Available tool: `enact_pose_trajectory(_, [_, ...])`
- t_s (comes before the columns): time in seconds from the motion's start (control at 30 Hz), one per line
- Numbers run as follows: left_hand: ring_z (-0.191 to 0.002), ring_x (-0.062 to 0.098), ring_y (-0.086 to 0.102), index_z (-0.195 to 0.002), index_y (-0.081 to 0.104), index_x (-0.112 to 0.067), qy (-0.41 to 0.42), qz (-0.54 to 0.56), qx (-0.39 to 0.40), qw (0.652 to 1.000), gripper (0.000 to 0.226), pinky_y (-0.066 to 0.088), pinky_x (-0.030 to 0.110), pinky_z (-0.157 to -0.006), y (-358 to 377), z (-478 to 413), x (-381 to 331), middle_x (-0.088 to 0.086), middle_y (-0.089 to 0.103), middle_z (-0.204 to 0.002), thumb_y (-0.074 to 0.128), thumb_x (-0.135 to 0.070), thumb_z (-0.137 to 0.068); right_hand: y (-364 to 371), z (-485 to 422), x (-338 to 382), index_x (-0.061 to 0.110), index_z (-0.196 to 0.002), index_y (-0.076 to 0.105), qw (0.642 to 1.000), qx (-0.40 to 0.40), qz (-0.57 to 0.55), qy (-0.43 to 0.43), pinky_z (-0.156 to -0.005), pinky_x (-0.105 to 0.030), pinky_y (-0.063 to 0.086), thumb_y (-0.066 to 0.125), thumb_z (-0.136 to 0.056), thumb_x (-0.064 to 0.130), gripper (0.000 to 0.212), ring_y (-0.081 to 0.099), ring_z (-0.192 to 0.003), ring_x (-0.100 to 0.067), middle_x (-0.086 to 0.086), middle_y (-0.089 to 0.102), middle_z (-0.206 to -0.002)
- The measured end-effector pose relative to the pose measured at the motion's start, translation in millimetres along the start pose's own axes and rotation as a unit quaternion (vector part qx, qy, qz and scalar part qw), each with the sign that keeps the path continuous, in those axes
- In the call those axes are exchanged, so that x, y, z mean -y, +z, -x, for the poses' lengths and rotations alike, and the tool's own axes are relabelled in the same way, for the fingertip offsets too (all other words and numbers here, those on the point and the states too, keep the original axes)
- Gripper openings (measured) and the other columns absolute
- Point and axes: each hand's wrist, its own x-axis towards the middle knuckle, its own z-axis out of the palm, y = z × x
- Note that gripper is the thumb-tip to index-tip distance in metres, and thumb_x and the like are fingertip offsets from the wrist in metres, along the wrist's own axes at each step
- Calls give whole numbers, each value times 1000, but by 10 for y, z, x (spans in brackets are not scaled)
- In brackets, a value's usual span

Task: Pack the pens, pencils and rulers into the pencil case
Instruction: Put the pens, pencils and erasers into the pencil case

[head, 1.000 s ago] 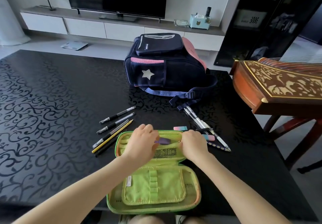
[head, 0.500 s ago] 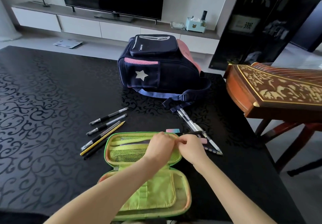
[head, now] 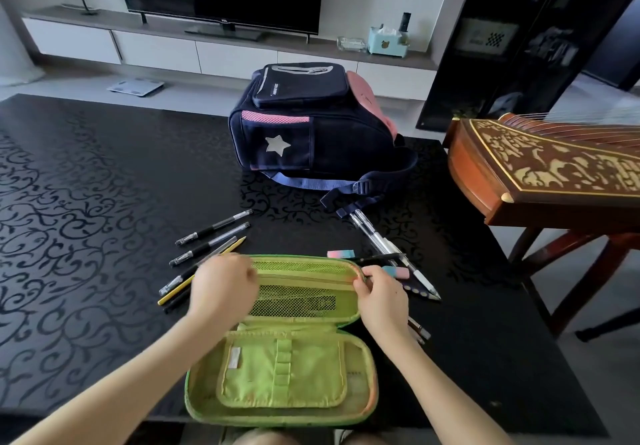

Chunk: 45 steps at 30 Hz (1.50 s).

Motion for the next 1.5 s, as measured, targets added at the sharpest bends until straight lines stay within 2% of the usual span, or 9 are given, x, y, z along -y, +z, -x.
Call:
enact_pose_trajectory(0.13, [-65,26,51,-62,55,-13,-25,20,-5,999,32,43,31,-56,-23,46,407,1,51,-70,60,-34,-85,-162,-281,-178,21,-64,60,996,-78,-36,-21,-55,-34,33,50,-90,14,28,54,-71,-27,0,57,-69])
enact_pose_trajectory(0.27, [-76,31,56,-78,62,-10,26,10,-37,999,15,48,37,-63,-30,157,431,5,55,-75,69,-23,-78,-268,-623,-386,21,-114,65,971,-41,221,-83,-76,-35,38,55,-92,21,24,50,-94,-28,-6,62,-105])
enact_pose_trajectory(0.43, [-75,25,57,-77,65,-14,102,24,-55,993,4,46,33,-66,-113,237,393,1,59,-77,67,-12,-79,-358,-733,-384,19,-97,69,926,-26,327,-187,-75,-34,38,60,-88,30,16,51,-88,-23,-2,65,-93])
enact_pose_trajectory(0.63, [-83,22,59,-81,66,-16,140,68,-39,987,5,50,32,-70,-291,433,317,-3,63,-86,65,-10,-81,-644,-301,-226,13,-96,67,969,-55,178,-164,-62,-30,36,53,-93,24,18,54,-79,-19,0,68,-84])
enact_pose_trajectory(0.9, [-92,23,62,-116,60,-20,240,57,81,966,47,51,31,-78,-349,840,99,-2,66,-103,29,-47,-92,-599,762,216,15,-95,74,950,230,-137,-162,-82,-17,46,62,-88,22,15,62,-86,1,8,71,-90])
enact_pose_trajectory(1.07, [-95,19,60,-107,68,-14,51,187,47,980,20,45,30,-82,-326,995,388,-1,68,-101,57,-18,-90,-307,799,174,11,-109,68,981,108,-105,-125,-86,-24,46,53,-94,24,25,62,-100,-12,1,69,-106])
enact_pose_trajectory(1.2, [-97,26,54,-102,70,-23,-4,129,38,991,17,38,35,-79,-278,1005,770,-2,69,-96,61,-21,-88,-68,804,67,13,-87,70,985,84,14,-152,-69,-34,47,53,-92,22,20,60,-83,-21,1,67,-89])
enact_pose_trajectory(1.33, [-92,25,51,-96,72,-25,3,94,10,996,14,24,32,-74,-219,1007,852,-3,67,-90,64,-19,-86,81,832,-10,15,-72,68,979,-12,44,-201,-53,-36,47,48,-87,21,25,58,-65,-22,2,63,-72])
enact_pose_trajectory(1.5, [-68,24,47,-83,76,-18,53,90,-24,994,15,36,26,-59,-206,954,835,1,68,-73,75,-6,-74,125,874,-33,14,-72,67,968,-63,42,-239,-50,-36,46,38,-86,25,34,55,-56,-19,3,60,-67])
